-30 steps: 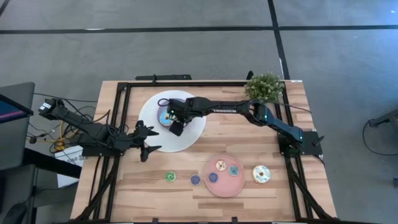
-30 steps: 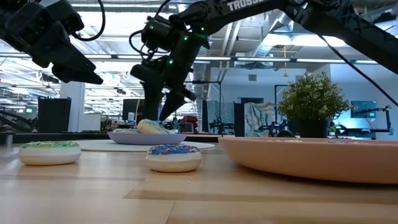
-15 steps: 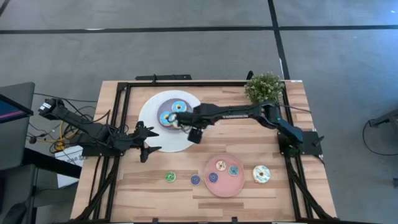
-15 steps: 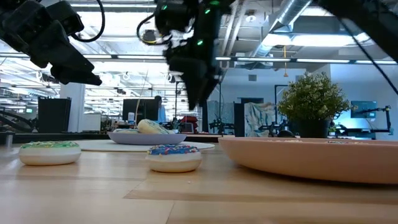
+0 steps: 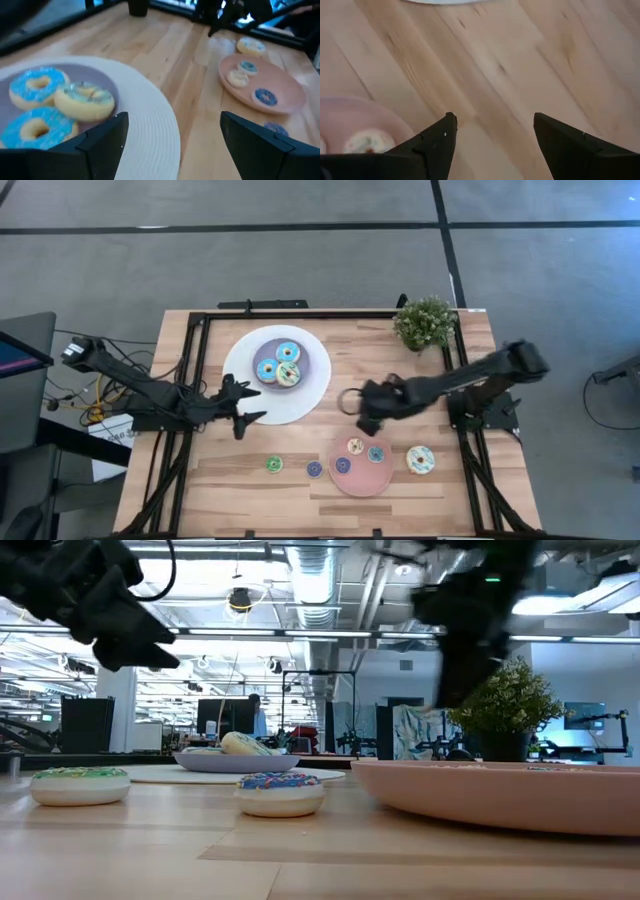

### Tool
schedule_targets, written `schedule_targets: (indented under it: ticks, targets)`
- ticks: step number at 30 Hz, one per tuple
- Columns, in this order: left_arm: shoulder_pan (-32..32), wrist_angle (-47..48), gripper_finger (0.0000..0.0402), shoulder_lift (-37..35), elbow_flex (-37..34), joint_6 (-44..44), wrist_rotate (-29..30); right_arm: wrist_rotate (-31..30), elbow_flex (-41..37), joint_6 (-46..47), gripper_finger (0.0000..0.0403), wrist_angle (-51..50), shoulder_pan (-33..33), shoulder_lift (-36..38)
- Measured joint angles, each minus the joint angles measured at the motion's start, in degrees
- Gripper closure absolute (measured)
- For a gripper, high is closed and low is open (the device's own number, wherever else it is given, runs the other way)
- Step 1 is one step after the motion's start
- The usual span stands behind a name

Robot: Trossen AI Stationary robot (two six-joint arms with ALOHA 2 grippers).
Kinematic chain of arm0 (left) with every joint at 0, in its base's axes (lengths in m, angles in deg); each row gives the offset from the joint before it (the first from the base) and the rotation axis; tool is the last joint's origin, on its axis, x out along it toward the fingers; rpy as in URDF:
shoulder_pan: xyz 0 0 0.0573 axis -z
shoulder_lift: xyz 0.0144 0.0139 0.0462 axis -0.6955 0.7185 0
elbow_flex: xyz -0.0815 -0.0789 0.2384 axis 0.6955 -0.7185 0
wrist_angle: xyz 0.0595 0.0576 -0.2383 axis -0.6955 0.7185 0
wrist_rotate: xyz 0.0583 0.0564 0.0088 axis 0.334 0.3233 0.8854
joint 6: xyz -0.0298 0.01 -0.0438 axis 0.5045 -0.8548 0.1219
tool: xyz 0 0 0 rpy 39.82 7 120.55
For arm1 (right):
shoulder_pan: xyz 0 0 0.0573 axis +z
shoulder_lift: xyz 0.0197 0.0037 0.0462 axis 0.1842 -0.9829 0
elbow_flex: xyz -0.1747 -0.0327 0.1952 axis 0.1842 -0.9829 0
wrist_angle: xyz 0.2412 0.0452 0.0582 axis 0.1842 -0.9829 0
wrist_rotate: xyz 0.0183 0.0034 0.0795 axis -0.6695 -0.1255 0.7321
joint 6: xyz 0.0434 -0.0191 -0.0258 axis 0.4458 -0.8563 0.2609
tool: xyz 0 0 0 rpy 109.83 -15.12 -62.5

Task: Pick & Place donuts
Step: Put the small blue donut on the pink plate

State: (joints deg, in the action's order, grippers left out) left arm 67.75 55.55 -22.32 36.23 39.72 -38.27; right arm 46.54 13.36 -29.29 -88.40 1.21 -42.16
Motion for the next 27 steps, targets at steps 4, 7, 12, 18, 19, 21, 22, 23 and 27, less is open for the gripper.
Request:
schedule_targets:
  ticks: [4,7,12,18,19,21,22,23,27]
  targets:
    - [0.0,-6.0,0.0093,6.0,1.1,-2.3,1.0,-3.4,-11.4,7.5,0.0147,4.0,4.0,10.2]
    - [0.0,-5.9,0.0093,11.0,4.5,-2.4,1.3,-7.0,-17.6,12.0,0.0147,5.4,7.2,15.8]
    - [0.0,-5.3,0.0093,19.3,11.2,-4.8,-0.8,-12.6,-23.5,18.7,0.0147,5.6,10.8,20.9]
    - [0.0,-2.1,0.0093,27.6,18.2,-6.0,-6.2,-18.1,-25.5,20.1,0.0147,7.0,13.0,21.2]
    - [0.0,-1.3,0.0093,28.8,19.4,-5.4,-6.8,-18.1,-25.5,20.1,0.0147,7.0,12.9,20.9]
    - [0.0,0.7,0.0093,31.0,21.7,-4.0,-7.9,-18.1,-25.5,20.2,0.0147,7.8,12.8,20.2]
    - [0.0,1.3,0.0093,32.1,22.8,-3.4,-8.4,-18.1,-25.5,20.2,0.0147,8.3,12.8,19.8]
    - [0.0,2.0,0.0093,33.2,24.0,-3.0,-8.8,-18.0,-25.5,20.1,0.0147,8.4,12.8,19.4]
    - [0.0,3.0,0.0093,37.8,28.1,-2.6,-11.1,-16.5,-25.5,18.5,0.0147,8.1,12.8,17.3]
